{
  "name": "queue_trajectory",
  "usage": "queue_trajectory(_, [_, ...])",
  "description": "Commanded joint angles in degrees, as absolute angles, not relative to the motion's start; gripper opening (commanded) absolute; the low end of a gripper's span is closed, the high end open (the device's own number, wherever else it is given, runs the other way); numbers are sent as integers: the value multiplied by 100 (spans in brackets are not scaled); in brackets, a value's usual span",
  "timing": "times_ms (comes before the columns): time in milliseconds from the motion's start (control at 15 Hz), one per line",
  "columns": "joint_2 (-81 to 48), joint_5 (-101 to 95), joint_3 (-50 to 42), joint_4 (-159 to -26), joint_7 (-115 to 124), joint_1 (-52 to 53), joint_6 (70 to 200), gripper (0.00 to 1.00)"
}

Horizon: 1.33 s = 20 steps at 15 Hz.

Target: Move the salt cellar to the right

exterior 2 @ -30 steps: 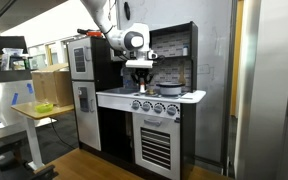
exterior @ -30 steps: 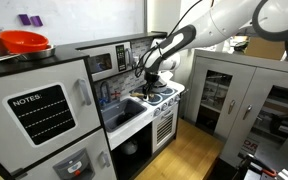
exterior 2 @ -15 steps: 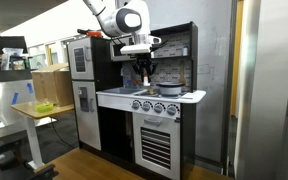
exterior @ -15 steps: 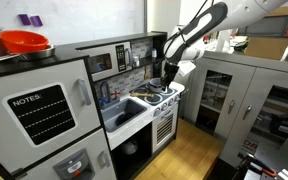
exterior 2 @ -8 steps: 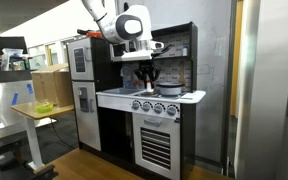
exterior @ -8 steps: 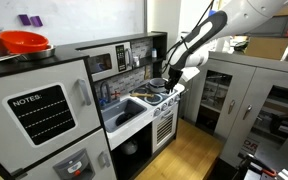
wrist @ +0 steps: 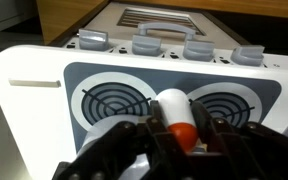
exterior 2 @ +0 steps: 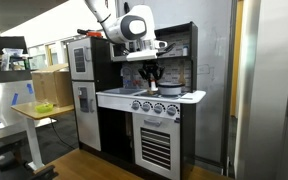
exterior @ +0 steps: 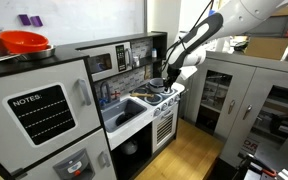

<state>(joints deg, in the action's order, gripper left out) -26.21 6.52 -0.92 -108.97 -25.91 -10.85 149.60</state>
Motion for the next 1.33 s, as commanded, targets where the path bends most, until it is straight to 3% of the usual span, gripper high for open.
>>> queue_trajectory(0, [-3028,614,124,-10383,-2867,-1330,14893,10])
queue_trajectory(467, [-3544,655,449,-9806,-3143,-1551,14765,10])
queue_trajectory(533, [-3569,657,490,-9777,-3159,-1569,14743,60])
queue_trajectory(667, [-3579,665,543,-9788,-3176,-1604,14756,67])
queue_trajectory(1000, [-3540,660,564,-9832,-3120,-1616,14714,100])
queue_trajectory(1267, [-3434,706,559,-10006,-3044,-1608,14656,100])
